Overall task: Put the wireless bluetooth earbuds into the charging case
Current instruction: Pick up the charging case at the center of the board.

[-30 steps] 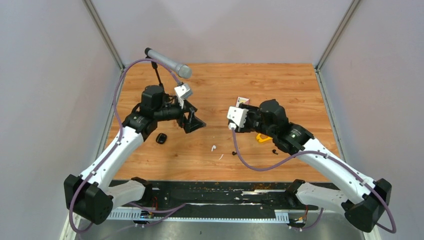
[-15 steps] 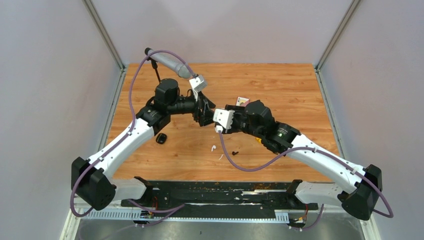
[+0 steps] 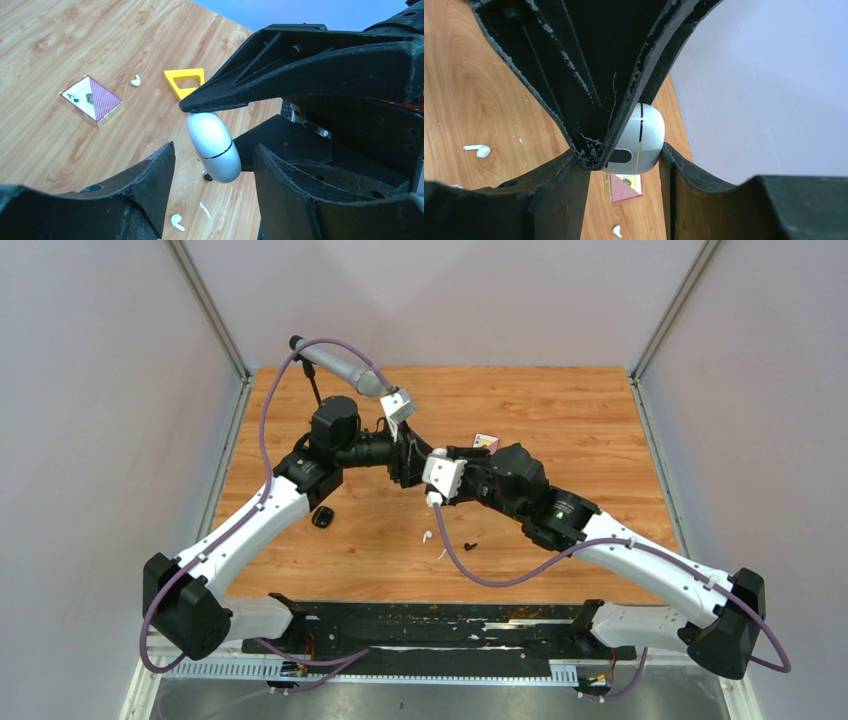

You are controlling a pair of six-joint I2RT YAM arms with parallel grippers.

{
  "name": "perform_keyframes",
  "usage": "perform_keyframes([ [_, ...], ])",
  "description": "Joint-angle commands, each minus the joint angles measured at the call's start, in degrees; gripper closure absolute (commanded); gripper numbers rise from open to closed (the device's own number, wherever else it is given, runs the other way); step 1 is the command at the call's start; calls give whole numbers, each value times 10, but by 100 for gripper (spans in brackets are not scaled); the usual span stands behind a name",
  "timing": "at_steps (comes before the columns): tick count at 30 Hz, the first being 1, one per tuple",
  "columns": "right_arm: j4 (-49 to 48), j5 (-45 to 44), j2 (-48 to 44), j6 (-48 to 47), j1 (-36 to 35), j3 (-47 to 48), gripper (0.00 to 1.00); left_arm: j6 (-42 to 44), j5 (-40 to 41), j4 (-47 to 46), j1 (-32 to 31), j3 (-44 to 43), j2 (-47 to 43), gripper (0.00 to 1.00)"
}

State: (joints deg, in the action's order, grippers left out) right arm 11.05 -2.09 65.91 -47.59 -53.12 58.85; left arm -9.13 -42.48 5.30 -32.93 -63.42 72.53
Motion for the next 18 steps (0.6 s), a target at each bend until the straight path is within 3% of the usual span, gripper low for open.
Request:
perform_keyframes([
  [1, -57, -8, -32, -15, -8, -6, 74, -7, -24, -23, -4, -25, 6, 36],
  [14, -75, -10, -44, -38, -21, -19, 72, -6, -50, -19, -3, -41, 22, 50],
  [18, -75, -6, -45, -41, -24, -22, 72, -6, -46, -20, -2, -43, 24, 47],
])
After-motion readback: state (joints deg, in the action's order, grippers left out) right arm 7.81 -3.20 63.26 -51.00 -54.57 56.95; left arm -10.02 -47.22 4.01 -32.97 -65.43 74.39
